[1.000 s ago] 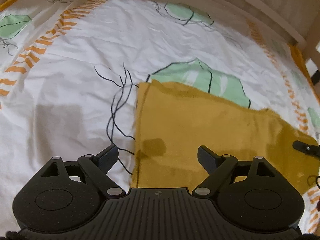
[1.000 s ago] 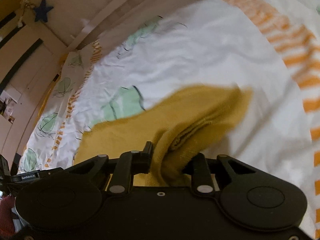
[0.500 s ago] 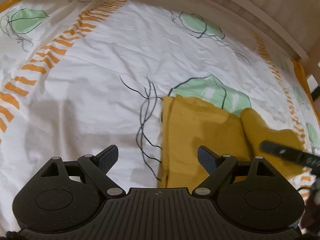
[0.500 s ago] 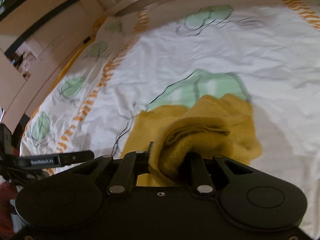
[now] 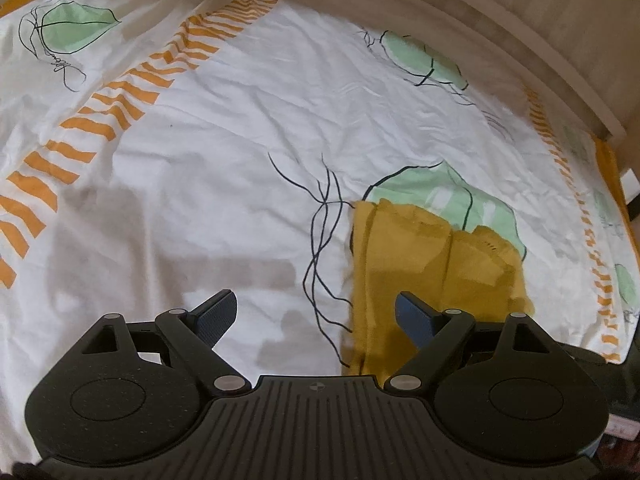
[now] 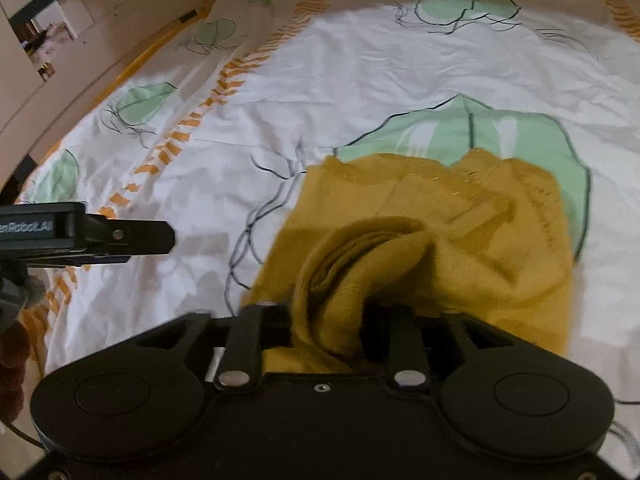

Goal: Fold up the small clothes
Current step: 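Lift the held edge and fold it over the sweater body with the right gripper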

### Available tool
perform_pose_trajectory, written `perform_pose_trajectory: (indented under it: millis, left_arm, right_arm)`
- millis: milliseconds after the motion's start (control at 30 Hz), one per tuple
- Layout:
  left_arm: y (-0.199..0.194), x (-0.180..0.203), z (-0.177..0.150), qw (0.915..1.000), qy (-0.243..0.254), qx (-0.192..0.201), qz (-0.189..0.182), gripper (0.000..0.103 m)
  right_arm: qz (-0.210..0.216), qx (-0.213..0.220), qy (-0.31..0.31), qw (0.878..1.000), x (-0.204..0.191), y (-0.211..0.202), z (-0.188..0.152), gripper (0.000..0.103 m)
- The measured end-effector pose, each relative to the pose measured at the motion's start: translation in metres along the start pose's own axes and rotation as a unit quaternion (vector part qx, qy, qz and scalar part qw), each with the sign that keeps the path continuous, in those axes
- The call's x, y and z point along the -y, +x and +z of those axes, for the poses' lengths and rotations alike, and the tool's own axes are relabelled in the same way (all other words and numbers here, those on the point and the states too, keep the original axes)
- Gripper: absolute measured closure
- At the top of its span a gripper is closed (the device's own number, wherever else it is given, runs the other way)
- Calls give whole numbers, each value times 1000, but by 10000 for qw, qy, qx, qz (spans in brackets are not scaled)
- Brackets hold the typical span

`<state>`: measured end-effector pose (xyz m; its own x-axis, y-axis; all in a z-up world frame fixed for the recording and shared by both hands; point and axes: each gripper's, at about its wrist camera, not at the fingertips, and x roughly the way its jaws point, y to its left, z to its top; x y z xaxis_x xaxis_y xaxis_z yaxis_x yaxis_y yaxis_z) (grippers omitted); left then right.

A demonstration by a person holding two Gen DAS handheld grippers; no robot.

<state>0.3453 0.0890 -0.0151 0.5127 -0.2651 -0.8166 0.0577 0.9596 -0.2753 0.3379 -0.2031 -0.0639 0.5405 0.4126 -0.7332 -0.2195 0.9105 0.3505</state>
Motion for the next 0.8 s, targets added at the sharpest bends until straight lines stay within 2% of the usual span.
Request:
perform_pose_trajectory:
  millis: [133,300,467,600,800]
  left_arm:
    - [-1,-4,0,10000,-48,7,9,17]
    - [-4,-7,1,10000,-65,47,3,17]
    - [-12,-14,3,9998,-149,144,-4,17]
    - [-16,-22,6,9995,-253,210,31,17]
    - [-22,-36,11,9986,-447,298,36,17]
  right_arm:
    - [89,193,-35,9998,-14,1,-5,36]
    - [99,425,-162,9989,-28,1,-8,25]
    - [-31,500,-257,9984,-38,9,-9,24]
    - [-281,427,-656,9965,-53,19,-11,17]
    - [-741,462,-1380,9866,-79,29,-18,15]
